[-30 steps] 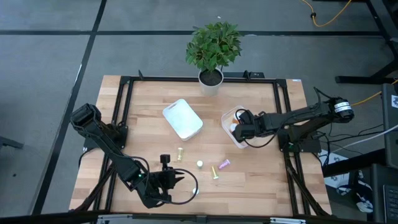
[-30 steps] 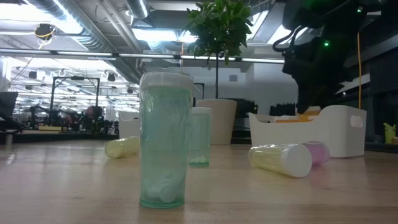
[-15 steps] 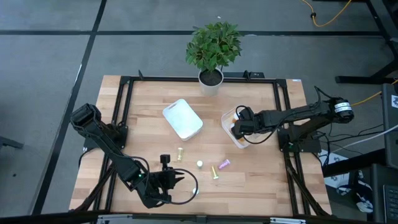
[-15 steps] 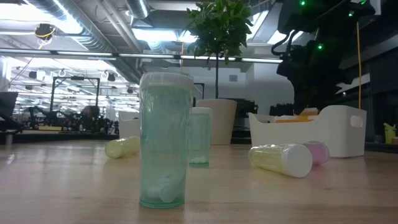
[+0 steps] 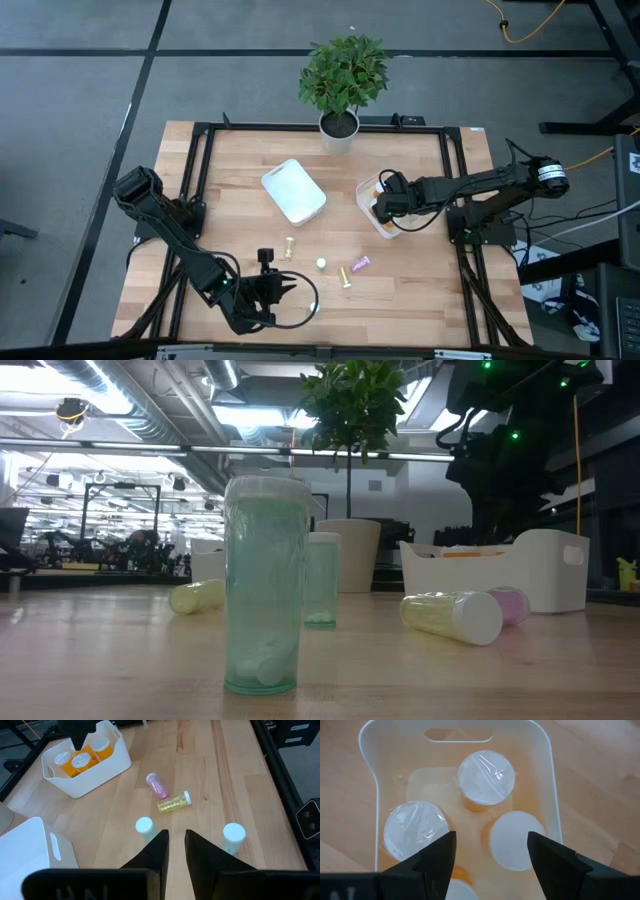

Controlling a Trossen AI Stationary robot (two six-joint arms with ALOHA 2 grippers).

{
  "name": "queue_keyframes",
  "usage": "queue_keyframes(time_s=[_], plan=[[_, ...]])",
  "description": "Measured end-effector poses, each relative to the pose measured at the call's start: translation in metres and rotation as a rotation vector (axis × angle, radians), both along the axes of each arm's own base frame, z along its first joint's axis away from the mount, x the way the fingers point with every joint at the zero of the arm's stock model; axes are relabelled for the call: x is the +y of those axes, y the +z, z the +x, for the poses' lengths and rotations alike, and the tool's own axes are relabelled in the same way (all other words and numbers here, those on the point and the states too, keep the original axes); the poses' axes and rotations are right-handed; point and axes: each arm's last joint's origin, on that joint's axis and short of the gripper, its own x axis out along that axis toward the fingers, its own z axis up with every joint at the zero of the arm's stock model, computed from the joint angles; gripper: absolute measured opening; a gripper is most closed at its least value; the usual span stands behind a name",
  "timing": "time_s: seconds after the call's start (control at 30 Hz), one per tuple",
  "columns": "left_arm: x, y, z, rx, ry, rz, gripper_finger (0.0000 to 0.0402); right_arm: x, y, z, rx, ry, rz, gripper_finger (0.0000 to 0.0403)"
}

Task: Pick and place medicine bottles into bin by pill shape (circle, oval)
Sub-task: Put the top blue pill bottle into the left white bin

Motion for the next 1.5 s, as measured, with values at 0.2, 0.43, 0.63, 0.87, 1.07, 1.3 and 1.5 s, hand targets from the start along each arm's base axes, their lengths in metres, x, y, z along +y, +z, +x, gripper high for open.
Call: queue_keyframes(time_s=[0.2,0.43,0.63,0.87,1.07,1.3,1.5], plan=[[0.0,0.0,0.0,0.0,0.0,0.0,0.0055,0.0,0.0,0.0,0.0,0.001,-0.001,0.0245],[0.0,0.0,0.0,0.0,0.0,0.0,0.0055,0.005,0.018,0.009,-0.035,0.053,0.017,0.0245],[0.0,0.0,0.0,0.0,0.0,0.0,0.0055,0.032,0.055,0.019,-0.109,0.186,-0.02,0.0245],[0.0,0.0,0.0,-0.005,0.001,-0.006,0.0055,0.076,0.064,0.015,-0.153,0.383,0.124,0.0245],[-0.001,0.001,0.001,-0.024,0.038,-0.069,0.0055,0.111,0.049,0.004,-0.177,0.463,0.201,0.0245],[0.003,0.001,0.004,-0.05,0.109,-0.162,0.0055,0.141,0.026,-0.011,-0.273,0.491,0.252,0.0245],[0.025,-0.011,0.046,0.006,0.03,-0.258,0.0055,0.158,0.013,-0.024,-0.317,0.515,0.279,0.0245]])
